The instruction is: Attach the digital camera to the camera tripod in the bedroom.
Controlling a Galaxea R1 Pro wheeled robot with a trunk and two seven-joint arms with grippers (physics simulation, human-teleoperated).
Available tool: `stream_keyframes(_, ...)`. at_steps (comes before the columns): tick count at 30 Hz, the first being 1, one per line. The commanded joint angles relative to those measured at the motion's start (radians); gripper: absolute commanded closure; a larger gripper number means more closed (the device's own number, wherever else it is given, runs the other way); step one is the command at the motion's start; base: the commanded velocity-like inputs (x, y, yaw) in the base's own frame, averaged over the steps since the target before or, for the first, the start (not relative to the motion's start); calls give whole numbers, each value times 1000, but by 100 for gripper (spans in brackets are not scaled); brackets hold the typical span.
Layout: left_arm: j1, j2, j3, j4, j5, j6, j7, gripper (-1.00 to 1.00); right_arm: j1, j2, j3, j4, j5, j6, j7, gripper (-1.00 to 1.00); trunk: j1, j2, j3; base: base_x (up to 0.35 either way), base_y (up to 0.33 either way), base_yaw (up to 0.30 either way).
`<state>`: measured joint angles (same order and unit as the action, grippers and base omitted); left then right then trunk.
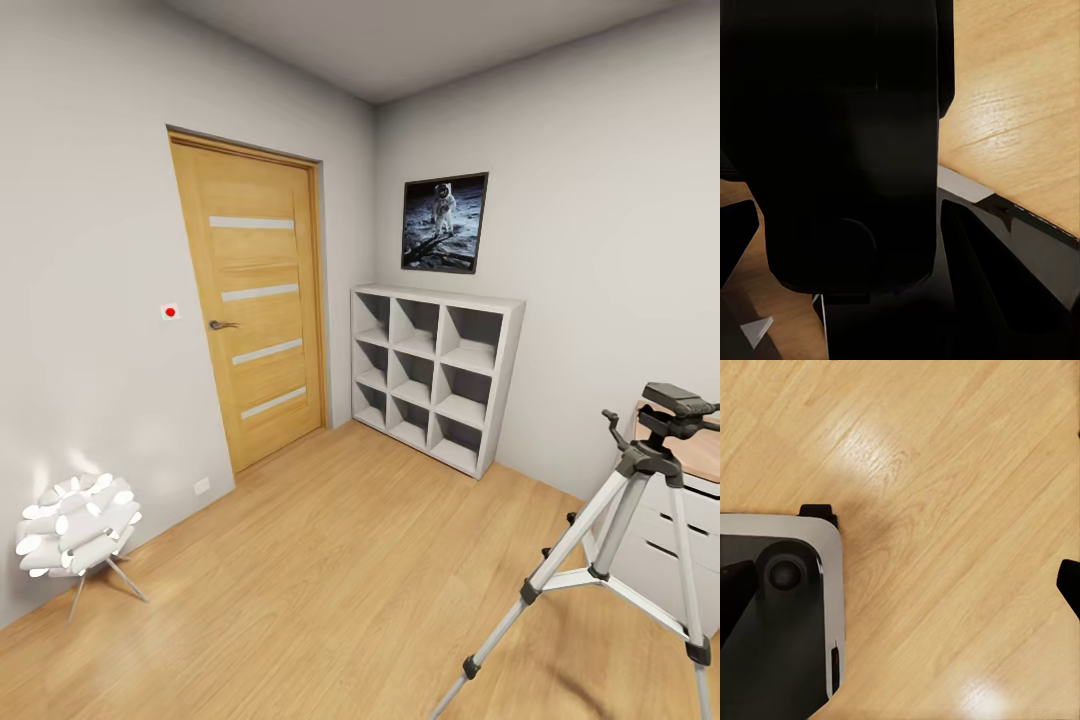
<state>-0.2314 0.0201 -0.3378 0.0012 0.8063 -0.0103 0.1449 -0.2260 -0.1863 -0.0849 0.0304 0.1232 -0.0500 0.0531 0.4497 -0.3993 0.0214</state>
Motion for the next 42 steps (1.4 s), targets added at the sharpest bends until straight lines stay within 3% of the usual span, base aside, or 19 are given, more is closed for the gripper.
stream_keyframes(1, 0, 0, -9, 0, 5, -1, 2, 100, -1, 0, -9, 3, 10, -5, 2, -100, 0, -1, 0, 0, 0, 0)
stream_keyframes(42, 0, -5, -9, -1, 5, -3, 3, 100, -1, 5, -9, 3, 7, -9, -13, -100, 0, -1, 0, 0, 0, -1)
